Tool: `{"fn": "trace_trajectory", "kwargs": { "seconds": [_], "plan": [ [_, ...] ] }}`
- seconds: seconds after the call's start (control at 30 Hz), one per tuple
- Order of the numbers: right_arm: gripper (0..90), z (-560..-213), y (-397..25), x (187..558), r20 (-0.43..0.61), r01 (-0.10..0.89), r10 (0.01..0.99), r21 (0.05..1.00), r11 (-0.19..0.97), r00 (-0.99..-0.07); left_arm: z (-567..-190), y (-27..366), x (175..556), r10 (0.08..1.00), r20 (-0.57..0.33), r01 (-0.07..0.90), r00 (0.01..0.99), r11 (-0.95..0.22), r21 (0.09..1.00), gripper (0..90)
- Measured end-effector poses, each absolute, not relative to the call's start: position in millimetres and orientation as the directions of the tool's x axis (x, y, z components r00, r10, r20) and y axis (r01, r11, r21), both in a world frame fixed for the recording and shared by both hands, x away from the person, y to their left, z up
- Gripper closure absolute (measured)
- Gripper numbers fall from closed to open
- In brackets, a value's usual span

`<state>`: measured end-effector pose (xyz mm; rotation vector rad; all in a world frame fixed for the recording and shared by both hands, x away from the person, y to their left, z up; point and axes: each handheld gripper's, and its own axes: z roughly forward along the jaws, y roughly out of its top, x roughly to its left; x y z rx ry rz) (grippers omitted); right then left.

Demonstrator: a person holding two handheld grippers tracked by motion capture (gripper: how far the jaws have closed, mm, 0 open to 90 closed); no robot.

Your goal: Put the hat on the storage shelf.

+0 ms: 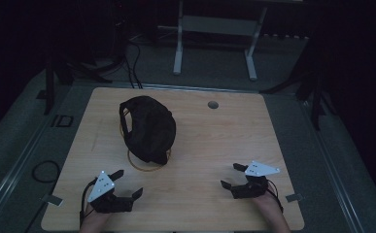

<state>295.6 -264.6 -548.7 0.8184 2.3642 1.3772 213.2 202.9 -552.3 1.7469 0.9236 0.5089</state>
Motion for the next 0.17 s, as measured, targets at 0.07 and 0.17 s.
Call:
{"fn": "trace_trajectory", "kwargs": {
  "seconds": [0.07, 0.17],
  "plan": [
    [13.9, -548.6, -266.9, 296.1, 0.046, 0.334, 0.606, 0.865, 0.373, -0.794, -552.4, 203.1, 213.1, 0.786, -0.095, 0.341, 0.610, -0.152, 0.928, 4.3],
    [13.9, -548.9, -266.9, 296.3, 0.047, 0.332, 0.600, 0.867, 0.373, -0.799, -552.6, 203.3, 212.8, 0.787, -0.094, 0.342, 0.610, -0.154, 0.927, 4.3]
  ]
}}
